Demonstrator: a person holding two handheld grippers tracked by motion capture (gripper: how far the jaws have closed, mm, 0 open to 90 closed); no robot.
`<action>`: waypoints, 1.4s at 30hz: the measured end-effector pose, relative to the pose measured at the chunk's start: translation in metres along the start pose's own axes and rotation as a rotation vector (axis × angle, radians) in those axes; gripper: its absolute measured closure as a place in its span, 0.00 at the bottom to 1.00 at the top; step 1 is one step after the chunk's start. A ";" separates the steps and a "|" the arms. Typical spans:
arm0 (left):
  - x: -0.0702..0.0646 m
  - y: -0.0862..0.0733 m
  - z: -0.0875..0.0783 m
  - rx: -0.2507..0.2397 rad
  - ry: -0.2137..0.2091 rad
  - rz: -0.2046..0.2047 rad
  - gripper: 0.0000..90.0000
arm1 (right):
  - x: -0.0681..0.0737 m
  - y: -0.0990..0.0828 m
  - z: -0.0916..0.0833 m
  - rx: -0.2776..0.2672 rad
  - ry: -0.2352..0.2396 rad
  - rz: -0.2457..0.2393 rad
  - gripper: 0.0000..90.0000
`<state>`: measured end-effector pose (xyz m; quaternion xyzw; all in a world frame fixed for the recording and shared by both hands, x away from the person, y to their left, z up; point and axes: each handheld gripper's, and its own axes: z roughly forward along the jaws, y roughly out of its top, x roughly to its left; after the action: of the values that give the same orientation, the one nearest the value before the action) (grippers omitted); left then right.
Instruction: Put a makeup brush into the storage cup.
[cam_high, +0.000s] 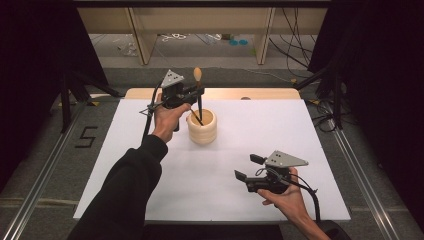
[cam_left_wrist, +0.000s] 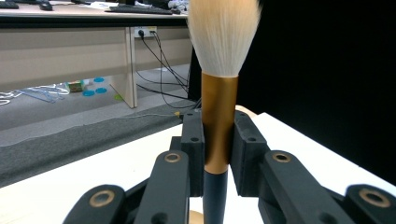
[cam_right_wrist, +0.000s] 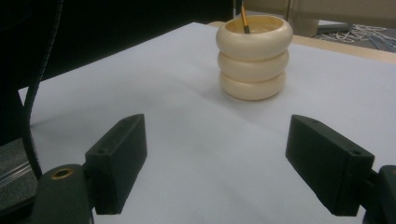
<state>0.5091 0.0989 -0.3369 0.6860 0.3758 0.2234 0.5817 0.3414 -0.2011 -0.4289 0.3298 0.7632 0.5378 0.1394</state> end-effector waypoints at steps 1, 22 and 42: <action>0.000 -0.001 0.001 0.001 0.000 -0.002 0.86 | 0.000 0.000 0.000 0.000 0.000 -0.001 0.24; 0.010 -0.024 0.013 0.017 0.036 -0.037 0.86 | -0.002 0.001 -0.001 -0.003 -0.017 -0.026 0.24; 0.015 -0.044 0.022 0.021 0.036 -0.084 0.86 | -0.002 0.001 0.001 -0.012 0.002 -0.023 0.24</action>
<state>0.5233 0.0987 -0.3865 0.6714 0.4169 0.2070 0.5767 0.3431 -0.2016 -0.4288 0.3198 0.7638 0.5411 0.1468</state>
